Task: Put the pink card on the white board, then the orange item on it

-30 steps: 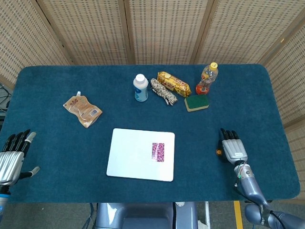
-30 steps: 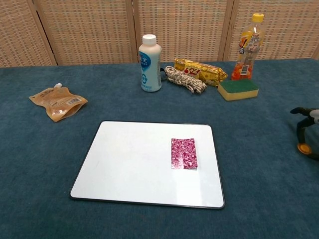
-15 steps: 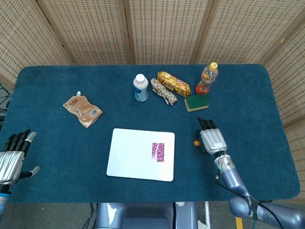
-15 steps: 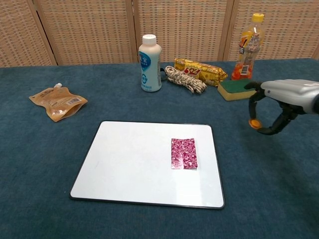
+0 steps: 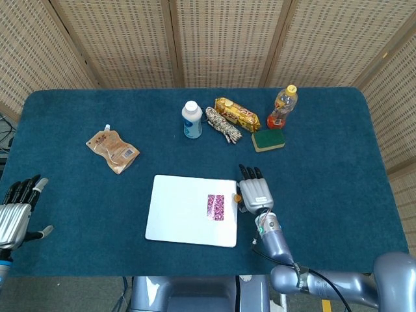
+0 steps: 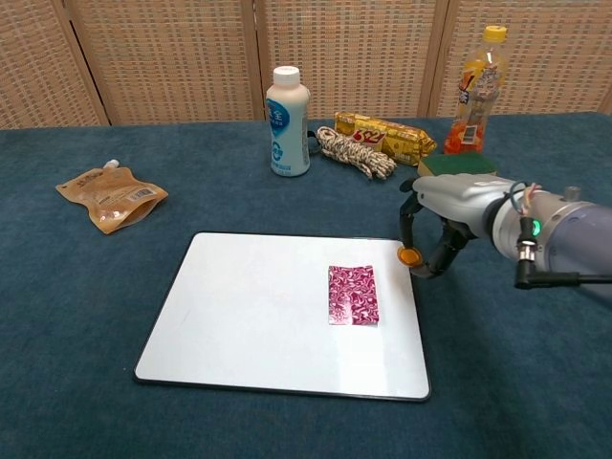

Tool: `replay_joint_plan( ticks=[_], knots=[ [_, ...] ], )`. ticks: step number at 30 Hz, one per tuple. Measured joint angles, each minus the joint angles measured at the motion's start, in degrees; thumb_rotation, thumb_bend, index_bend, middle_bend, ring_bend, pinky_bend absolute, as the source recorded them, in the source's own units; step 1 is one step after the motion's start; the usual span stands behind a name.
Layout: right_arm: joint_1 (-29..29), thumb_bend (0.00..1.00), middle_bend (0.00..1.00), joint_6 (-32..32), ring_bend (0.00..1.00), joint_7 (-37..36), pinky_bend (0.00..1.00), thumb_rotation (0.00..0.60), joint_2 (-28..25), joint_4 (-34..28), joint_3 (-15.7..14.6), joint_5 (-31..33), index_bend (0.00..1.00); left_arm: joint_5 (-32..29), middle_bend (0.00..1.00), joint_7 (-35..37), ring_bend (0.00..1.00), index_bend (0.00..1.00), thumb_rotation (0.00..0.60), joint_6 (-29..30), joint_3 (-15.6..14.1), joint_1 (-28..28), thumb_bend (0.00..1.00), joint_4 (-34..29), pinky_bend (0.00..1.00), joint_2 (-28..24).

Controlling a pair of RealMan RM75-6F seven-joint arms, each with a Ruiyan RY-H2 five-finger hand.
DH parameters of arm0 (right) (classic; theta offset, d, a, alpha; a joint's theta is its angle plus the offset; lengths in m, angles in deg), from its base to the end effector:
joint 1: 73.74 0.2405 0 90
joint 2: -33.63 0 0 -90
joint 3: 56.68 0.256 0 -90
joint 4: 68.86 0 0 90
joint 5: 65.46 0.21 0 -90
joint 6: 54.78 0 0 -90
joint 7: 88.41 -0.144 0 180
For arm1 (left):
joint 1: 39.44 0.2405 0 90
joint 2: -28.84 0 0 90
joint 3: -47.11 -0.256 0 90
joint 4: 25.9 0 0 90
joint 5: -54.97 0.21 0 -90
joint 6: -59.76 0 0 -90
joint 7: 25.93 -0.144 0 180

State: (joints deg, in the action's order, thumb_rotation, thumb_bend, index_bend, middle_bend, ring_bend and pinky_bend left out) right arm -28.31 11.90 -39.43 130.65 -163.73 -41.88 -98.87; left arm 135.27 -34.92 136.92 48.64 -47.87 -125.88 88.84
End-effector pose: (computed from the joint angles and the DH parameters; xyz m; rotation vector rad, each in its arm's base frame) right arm -0.1176 -0.3200 -0.0473 1.7269 -1.0964 0.6538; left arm -0.3001 0.1909 0.1525 -1.4776 -0.9521 -0.7369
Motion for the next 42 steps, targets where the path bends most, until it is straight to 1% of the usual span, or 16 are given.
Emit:
replay_joint_plan(
  ticks=[5, 13, 22, 23, 25, 28, 31, 34, 42],
  knots=[
    [2.08, 0.36, 0.00, 2.20, 0.00, 2.01, 0.00, 0.600, 3.38, 0.46, 0.89, 2.60, 0.58, 0.02, 0.00, 0.50, 0.00, 0.00, 0.600, 0.04, 0.02, -0.01, 0.02, -0.02, 0.00, -0.19],
    [4.05, 0.36, 0.00, 3.96, 0.00, 3.89, 0.00, 0.600, 7.57, 1.49, 0.28, 3.57, 0.58, -0.05, 0.00, 0.99, 0.00, 0.00, 0.600, 0.01, 0.04, -0.04, 0.02, 0.09, 0.00, -0.40],
    [5.25, 0.36, 0.00, 5.35, 0.00, 5.27, 0.00, 0.600, 10.00, 3.27, -0.02, 3.64, 0.57, 0.04, 0.00, 2.04, 0.00, 0.00, 0.600, 0.13, 0.05, 0.03, 0.02, 0.17, 0.00, -0.81],
    [5.28, 0.36, 0.00, 5.41, 0.00, 5.35, 0.00, 0.600, 10.10, 3.44, -0.08, 3.66, 0.54, 0.07, 0.00, 2.09, 0.00, 0.00, 0.600, 0.12, 0.03, 0.03, 0.02, 0.19, 0.00, -0.84],
    [5.32, 0.35, 0.00, 5.45, 0.00, 5.49, 0.00, 0.600, 10.26, 3.66, -0.20, 3.69, 0.46, 0.12, 0.00, 2.21, 0.00, 0.00, 0.600, 0.14, 0.02, 0.03, 0.02, 0.21, 0.00, -0.89],
    [5.31, 0.25, 0.00, 5.15, 0.00, 5.26, 0.00, 0.600, 10.26, 3.47, -0.18, 3.68, 0.26, 0.12, 0.00, 2.29, 0.00, 0.00, 0.600, 0.18, 0.04, 0.03, 0.02, 0.17, 0.00, -0.93],
    [5.31, 0.17, 0.00, 4.66, 0.00, 5.00, 0.00, 0.600, 10.16, 3.29, -0.36, 3.38, 0.13, 0.17, 0.00, 2.31, 0.00, 0.00, 0.600, 0.19, -0.01, 0.03, 0.02, 0.15, 0.00, -0.95],
    [5.32, 0.14, 0.00, 4.70, 0.00, 4.87, 0.00, 0.600, 10.06, 3.02, -0.38, 3.05, 0.08, 0.11, 0.00, 2.38, 0.00, 0.00, 0.600, 0.27, 0.04, 0.06, 0.02, 0.18, 0.00, -0.96],
    [5.06, 0.14, 0.00, 5.88, 0.00, 4.39, 0.00, 0.600, 8.48, -0.08, 0.25, 1.84, 0.07, 0.14, 0.00, 2.52, 0.00, 0.00, 0.600, 0.28, 0.01, 0.06, 0.02, 0.20, 0.00, -1.02]
  ],
)
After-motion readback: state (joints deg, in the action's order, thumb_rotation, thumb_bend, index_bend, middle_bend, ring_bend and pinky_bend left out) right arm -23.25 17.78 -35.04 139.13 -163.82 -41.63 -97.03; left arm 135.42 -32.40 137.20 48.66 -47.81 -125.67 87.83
